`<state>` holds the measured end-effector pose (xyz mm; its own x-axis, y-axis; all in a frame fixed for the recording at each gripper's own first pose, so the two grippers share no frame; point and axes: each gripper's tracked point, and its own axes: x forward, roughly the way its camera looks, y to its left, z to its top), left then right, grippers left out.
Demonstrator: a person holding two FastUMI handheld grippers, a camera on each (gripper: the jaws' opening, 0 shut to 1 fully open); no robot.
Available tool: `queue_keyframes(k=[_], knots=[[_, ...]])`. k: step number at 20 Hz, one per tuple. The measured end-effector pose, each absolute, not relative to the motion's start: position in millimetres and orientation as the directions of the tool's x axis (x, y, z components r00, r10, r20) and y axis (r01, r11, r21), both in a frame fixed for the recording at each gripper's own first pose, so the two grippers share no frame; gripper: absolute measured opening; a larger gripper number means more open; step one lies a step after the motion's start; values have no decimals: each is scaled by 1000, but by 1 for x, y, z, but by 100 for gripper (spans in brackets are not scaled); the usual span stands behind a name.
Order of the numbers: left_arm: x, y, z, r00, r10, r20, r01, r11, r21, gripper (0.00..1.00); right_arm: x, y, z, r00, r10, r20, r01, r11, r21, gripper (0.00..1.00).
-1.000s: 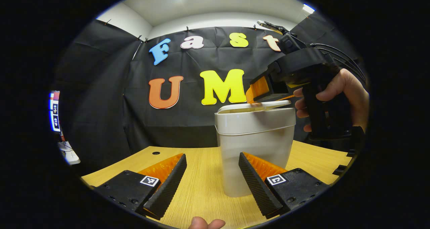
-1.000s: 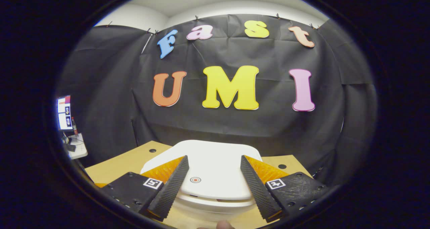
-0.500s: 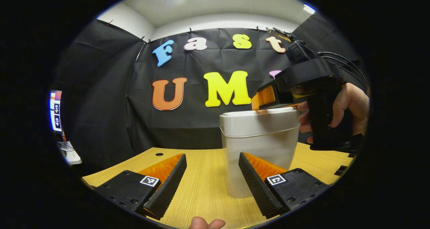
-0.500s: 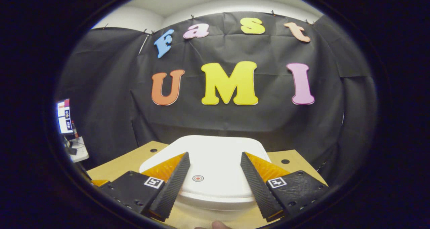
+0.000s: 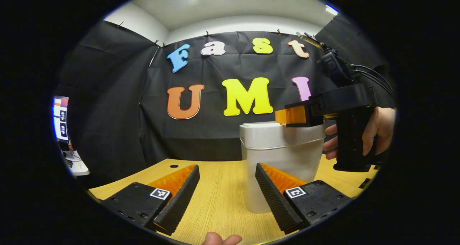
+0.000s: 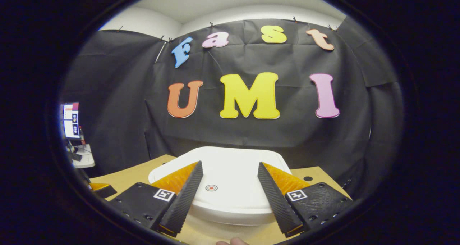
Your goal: Press the lid of the desktop garbage bin to open it, pick up the crumpled paper on the desktop and throw it into the bin, then pick up the pop can on the desktop and drop it into the bin, and finally close the garbage bin lid.
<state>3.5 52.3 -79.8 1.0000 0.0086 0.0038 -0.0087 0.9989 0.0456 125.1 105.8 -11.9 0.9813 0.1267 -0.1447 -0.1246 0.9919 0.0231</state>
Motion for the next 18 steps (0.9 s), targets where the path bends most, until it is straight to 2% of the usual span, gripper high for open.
queue_keyframes(k=[7,10,13,16,18], knots=[[-1,40,-77,1000,-19,7,19,998,53,100,122,108,12,995,99,-8,-99,995,16,93],[-2,38,-75,1000,-22,13,21,998,55,100,107,92,41,994,75,79,-78,996,39,93],[-3,36,-75,1000,-20,11,20,999,38,100,81,64,57,989,27,147,-23,999,-31,93],[-9,27,-64,1000,-17,17,16,998,60,100,48,40,52,987,4,161,6,998,-63,93],[-12,22,-53,999,-18,45,14,997,77,100,27,31,34,992,2,129,3,999,-41,93]])
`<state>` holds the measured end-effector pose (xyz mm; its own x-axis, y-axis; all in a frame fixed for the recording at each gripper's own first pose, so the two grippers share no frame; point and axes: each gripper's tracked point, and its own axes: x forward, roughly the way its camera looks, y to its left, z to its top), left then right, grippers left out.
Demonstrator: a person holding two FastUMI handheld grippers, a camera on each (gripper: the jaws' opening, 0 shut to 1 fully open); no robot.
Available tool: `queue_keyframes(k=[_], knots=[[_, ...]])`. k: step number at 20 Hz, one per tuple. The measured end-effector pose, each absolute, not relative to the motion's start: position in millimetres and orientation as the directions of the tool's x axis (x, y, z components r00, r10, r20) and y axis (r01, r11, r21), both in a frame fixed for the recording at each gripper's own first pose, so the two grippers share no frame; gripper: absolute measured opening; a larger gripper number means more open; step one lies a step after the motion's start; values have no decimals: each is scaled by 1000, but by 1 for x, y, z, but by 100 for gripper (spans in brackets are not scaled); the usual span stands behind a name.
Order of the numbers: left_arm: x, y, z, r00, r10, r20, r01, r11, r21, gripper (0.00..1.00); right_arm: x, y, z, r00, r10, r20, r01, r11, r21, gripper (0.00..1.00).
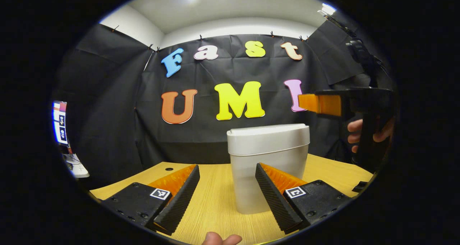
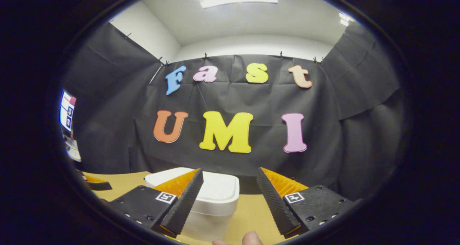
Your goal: Press the lid of the desktop garbage bin to open it, pick up the crumpled paper on the desktop and throw it into the bin, then pick up the pop can on the desktop and drop it into the bin, and finally close the garbage bin lid.
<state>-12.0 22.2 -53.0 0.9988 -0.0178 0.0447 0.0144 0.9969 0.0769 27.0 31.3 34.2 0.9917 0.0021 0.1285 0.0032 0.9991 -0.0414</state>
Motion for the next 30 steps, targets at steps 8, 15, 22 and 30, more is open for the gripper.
queue_keyframes(k=[8,15,22,30], knots=[[-11,14,-57,998,-55,28,54,998,34,99,-24,0,-35,993,-86,85,88,996,-20,94],[-12,9,-56,996,-80,39,78,995,55,99,-24,22,-63,995,-88,35,90,995,-44,94],[-14,13,-52,996,-74,51,70,995,70,98,-31,29,-55,993,-92,78,94,995,-27,95],[-20,8,-45,994,-95,56,94,995,29,98,-38,22,-50,990,-124,73,127,992,-25,97]])
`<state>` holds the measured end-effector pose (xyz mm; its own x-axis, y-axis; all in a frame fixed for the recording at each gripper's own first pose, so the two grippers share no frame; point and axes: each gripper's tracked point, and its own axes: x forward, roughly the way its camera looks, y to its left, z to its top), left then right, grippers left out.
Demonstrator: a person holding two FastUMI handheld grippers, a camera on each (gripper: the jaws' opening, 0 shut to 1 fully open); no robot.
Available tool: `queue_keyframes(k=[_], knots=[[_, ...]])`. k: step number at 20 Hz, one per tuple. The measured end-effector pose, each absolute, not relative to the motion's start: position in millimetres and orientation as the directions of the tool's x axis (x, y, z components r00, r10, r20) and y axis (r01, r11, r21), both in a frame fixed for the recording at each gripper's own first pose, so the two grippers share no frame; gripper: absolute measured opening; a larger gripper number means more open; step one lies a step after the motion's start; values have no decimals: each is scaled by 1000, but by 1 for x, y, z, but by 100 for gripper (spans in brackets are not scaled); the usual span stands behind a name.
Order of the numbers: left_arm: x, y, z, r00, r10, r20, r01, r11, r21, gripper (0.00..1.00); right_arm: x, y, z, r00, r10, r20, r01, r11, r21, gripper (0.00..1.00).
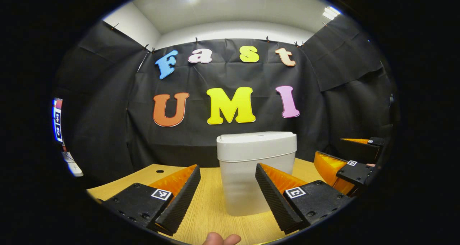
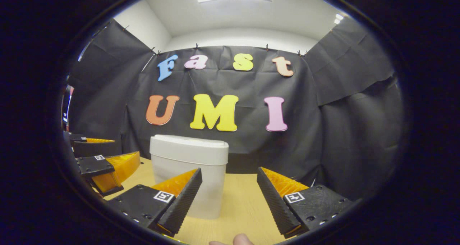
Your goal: Press the lid of the desktop garbage bin to open it, pick up the crumpled paper on the desktop and throw it into the bin, then pick up the pop can on the desktop and drop it into the bin, and finally close the garbage bin lid.
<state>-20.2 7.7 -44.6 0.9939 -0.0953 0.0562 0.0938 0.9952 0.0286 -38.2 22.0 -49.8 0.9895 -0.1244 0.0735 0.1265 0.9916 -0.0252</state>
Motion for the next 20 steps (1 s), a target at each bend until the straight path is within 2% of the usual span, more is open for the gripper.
queue_keyframes(k=[11,20], knots=[[-22,8,-48,996,-87,38,86,996,19,98,-30,31,-62,992,-121,29,121,993,-10,95],[-19,18,-48,998,-55,32,56,998,-30,99,-34,32,-51,991,-120,58,121,992,-21,95]])
